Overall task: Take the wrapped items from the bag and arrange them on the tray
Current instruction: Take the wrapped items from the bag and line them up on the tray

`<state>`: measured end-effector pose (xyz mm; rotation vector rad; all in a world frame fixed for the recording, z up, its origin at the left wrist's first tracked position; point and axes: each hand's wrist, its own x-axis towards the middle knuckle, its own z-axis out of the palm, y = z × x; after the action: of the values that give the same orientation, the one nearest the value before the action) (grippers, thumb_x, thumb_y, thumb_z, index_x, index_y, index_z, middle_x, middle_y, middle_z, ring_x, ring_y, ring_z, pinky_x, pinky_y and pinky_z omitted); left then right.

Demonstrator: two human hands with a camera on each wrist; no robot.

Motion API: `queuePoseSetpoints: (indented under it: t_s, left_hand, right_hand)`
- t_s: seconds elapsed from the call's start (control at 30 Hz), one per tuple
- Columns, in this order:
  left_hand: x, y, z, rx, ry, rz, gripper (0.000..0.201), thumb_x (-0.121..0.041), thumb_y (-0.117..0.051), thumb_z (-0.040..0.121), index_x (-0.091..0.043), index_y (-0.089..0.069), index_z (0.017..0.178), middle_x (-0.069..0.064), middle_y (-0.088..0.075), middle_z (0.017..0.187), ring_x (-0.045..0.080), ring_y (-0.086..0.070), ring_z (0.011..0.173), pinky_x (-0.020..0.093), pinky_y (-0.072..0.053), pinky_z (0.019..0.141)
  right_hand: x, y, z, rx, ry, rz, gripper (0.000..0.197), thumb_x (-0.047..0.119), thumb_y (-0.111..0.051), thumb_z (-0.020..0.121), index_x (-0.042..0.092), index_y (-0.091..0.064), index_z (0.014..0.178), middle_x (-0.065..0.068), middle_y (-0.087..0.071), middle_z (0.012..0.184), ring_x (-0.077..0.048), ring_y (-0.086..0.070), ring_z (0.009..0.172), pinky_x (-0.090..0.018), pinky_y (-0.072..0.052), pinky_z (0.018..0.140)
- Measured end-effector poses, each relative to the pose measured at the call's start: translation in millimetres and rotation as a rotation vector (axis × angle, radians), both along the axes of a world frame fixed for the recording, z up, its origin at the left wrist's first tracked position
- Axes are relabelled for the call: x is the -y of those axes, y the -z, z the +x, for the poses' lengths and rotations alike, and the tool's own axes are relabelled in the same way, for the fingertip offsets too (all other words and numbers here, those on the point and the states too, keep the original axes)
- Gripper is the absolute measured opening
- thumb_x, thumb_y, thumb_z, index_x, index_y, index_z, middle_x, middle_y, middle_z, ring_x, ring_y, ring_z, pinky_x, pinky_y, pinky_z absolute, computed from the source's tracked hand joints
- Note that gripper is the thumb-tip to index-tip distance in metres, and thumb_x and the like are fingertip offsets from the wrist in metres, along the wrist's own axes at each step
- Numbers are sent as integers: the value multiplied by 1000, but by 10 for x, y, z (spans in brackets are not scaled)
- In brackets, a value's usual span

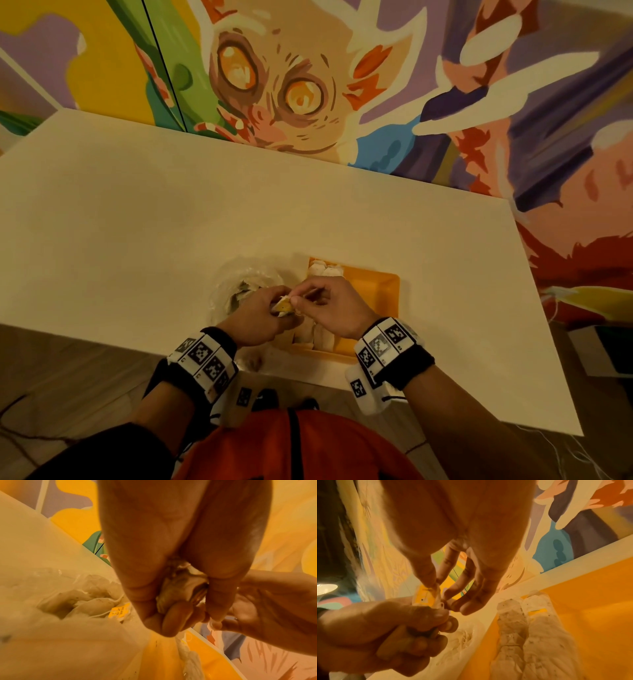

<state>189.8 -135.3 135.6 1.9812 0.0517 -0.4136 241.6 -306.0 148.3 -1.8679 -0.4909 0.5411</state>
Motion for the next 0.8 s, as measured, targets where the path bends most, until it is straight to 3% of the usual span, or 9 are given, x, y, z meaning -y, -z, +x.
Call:
queuePoseSetpoints:
  t_s: [0.07, 0.13, 0.27, 0.37, 0.43, 0.53, 0.67, 0.73, 0.8]
  left_hand:
    - [5, 18, 1, -10, -7, -12, 15, -22, -69, 88, -17, -62, 100, -7, -63, 69, 2, -56, 50, 20, -45, 48]
    - [-12, 48, 0, -10, -9, -8, 18, -27, -68, 89, -20, -63, 104, -4, -65, 76, 4, -57, 55, 20, -45, 50]
    - [-62, 67, 4, -48, -47, 20, 33, -42, -74, 81, -32, -62, 110, -5, -67, 95, -4, -57, 61, 20, -43, 65]
    - [-85, 55, 33, 17, -121, 45, 46, -52, -76, 72, -35, -60, 112, -9, -66, 94, -4, -60, 82, 22, -44, 73]
    - [-70, 38, 57, 98, -145, 43, 37, -47, -75, 76, -33, -65, 108, -10, -67, 91, 1, -61, 88, 22, -45, 76]
    - [-16, 20, 92, 212, -163, -1, 7, -25, -73, 85, -20, -75, 89, -9, -72, 83, 2, -61, 76, 19, -42, 70]
    - [12, 50, 107, 243, -192, -55, 7, -19, -71, 87, -15, -77, 88, -6, -74, 83, 6, -65, 77, 15, -45, 70]
    - [7, 83, 106, 235, -209, -68, 9, -19, -72, 86, -14, -77, 90, -5, -75, 85, 8, -66, 81, 18, -48, 73]
    - [17, 116, 100, 233, -213, -50, 9, -20, -72, 86, -15, -77, 91, -7, -75, 86, 8, -67, 83, 21, -50, 76]
  right_hand:
    - [-3, 10, 24, 18, 53, 13, 6, 18, -68, 90, 15, -71, 94, 0, -72, 91, -12, -68, 85, -25, -55, 79]
    - [-3, 14, 42, 33, 119, 37, 4, 19, -66, 91, 17, -69, 93, 0, -72, 90, -13, -69, 85, -27, -55, 80]
    - [42, -3, 77, 100, 205, 45, 6, 16, -66, 91, 20, -69, 94, 6, -69, 84, -6, -64, 79, -15, -49, 71]
    - [81, 2, 95, 146, 185, 5, 9, 12, -66, 91, 16, -72, 96, 6, -68, 86, 1, -59, 77, -10, -45, 68]
    - [96, 27, 98, 162, 166, -33, 10, 13, -66, 90, 16, -73, 98, 6, -69, 89, 1, -59, 78, -10, -43, 68]
    - [84, 78, 67, 152, 166, -37, 11, 16, -67, 90, 20, -71, 99, 4, -68, 87, -1, -59, 76, -11, -44, 68]
    - [111, 152, 31, 96, 185, -22, 13, 20, -72, 87, 20, -69, 99, 1, -71, 87, -12, -66, 78, -22, -52, 72]
    - [157, 196, 24, 89, 158, -65, 8, 18, -71, 87, 26, -71, 90, 12, -71, 78, -7, -65, 74, -20, -51, 70]
    - [197, 217, 8, 77, 143, -105, 22, 16, -72, 86, 36, -66, 78, 23, -66, 69, 2, -61, 68, -12, -45, 66]
